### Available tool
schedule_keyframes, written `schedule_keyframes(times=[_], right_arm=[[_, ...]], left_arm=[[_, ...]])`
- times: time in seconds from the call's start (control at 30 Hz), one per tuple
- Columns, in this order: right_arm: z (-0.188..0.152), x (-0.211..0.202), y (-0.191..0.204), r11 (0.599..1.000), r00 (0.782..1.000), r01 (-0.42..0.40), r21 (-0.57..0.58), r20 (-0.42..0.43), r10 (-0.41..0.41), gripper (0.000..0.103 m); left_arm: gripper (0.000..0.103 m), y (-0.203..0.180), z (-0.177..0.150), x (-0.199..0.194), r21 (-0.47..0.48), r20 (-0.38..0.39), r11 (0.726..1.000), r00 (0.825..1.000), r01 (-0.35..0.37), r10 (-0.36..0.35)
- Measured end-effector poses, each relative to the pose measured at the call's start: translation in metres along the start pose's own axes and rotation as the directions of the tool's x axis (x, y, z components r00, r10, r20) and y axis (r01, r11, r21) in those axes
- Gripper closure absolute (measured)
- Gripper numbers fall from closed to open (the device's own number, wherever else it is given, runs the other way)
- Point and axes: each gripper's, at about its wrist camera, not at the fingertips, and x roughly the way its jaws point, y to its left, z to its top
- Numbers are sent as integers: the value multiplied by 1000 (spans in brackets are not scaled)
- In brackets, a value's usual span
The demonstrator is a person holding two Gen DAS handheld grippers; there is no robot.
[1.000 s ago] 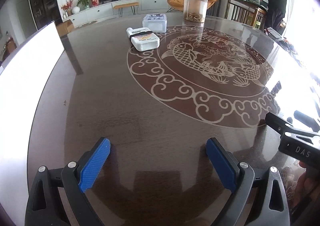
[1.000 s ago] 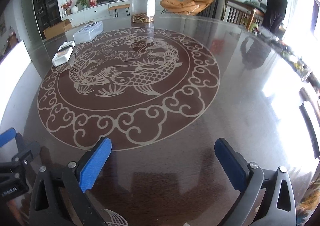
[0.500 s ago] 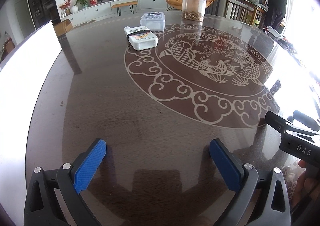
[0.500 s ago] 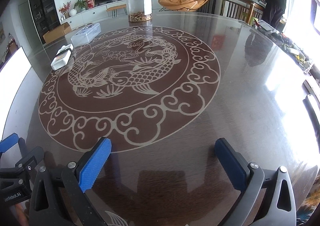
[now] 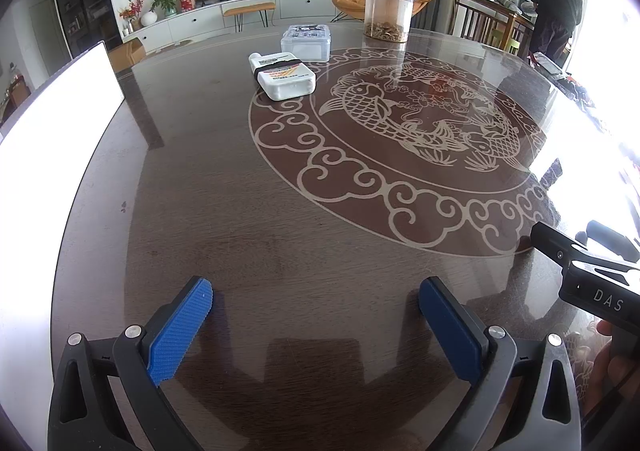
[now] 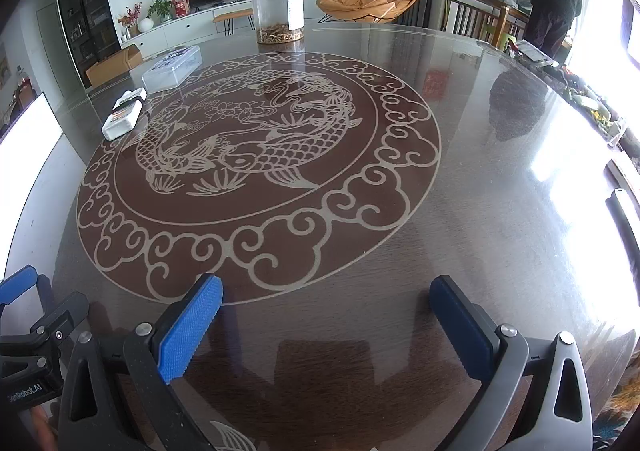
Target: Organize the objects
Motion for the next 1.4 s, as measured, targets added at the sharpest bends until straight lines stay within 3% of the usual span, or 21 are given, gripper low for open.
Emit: schedule_keyframes(times=[0.4,0.5,0.63,0.83,1.27,1.4], right_arm=[[0,0,0,1000,1000,1,1,0,-1,0],[0,0,0,1000,1000,1,1,0,-1,0],[0,1,0,1000,1000,1,1,0,-1,0],[0,1,0,1000,1000,1,1,0,-1,0],[0,1,0,1000,1000,1,1,0,-1,0],[0,1,0,1000,1000,1,1,0,-1,0]], left_arm=[[0,1,6,2,15,-23,1000,1000,12,-11],[0,13,31,10,-20,-42,999,998,46,-47],[0,35,82,10,-104,10,989,994,107,-106],[0,44,148,43,-76,1,995,998,61,-61],[0,55,192,91,-117,-25,991,997,70,-73],[0,61,195,117,-144,-73,989,997,19,-29]])
